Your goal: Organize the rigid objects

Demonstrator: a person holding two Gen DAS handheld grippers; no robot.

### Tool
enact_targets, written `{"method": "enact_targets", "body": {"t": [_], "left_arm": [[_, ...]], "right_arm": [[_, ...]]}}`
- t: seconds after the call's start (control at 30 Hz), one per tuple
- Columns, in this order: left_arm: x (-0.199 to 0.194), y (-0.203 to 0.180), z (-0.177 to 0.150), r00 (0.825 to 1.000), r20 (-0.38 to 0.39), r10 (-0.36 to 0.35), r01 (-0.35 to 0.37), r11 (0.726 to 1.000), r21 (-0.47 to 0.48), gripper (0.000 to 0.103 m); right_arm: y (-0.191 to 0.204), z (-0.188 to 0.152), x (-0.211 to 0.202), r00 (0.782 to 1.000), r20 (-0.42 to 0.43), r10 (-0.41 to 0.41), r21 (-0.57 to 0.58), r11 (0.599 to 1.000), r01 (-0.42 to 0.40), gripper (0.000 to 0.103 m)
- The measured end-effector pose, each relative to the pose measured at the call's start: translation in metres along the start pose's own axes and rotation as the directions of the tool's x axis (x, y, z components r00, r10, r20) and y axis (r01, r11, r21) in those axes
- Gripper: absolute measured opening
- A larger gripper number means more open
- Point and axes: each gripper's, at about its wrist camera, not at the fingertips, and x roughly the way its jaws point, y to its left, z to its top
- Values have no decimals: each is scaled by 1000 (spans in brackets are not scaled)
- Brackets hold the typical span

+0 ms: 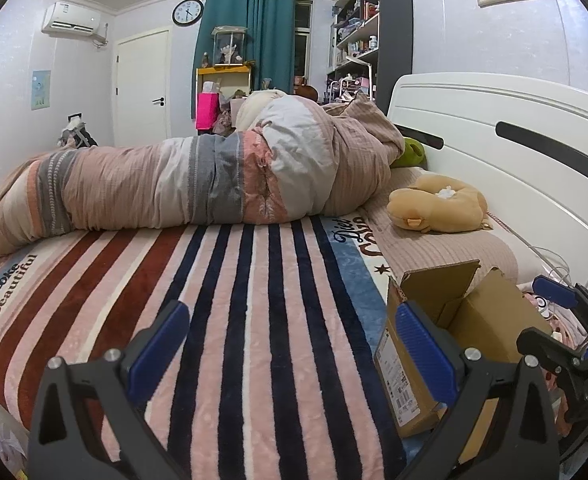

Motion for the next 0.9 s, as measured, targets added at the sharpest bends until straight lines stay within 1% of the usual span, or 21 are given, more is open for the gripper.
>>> {"method": "enact_targets", "body": {"t": [0.4, 0.57, 0.7, 0.9], "left_arm": [[0, 2, 1, 1000, 0, -4, 4, 1000, 0, 102], [0, 2, 0, 1000, -1, 0, 0, 1000, 2, 102], [0, 3, 0, 1000, -1, 2, -2, 1000, 1, 102], [0, 3, 0, 1000, -1, 1, -1, 1000, -1, 102]], "right_arm": [[-1, 1, 0, 1000, 0, 3, 1, 1000, -3, 103], [-2, 1, 0, 1000, -3, 23, 29, 999, -23, 103], [-2, 1, 0, 1000, -7, 15, 33, 999, -15, 103], [-2, 3, -1, 1000, -7, 27, 40, 999, -27, 103]]}}
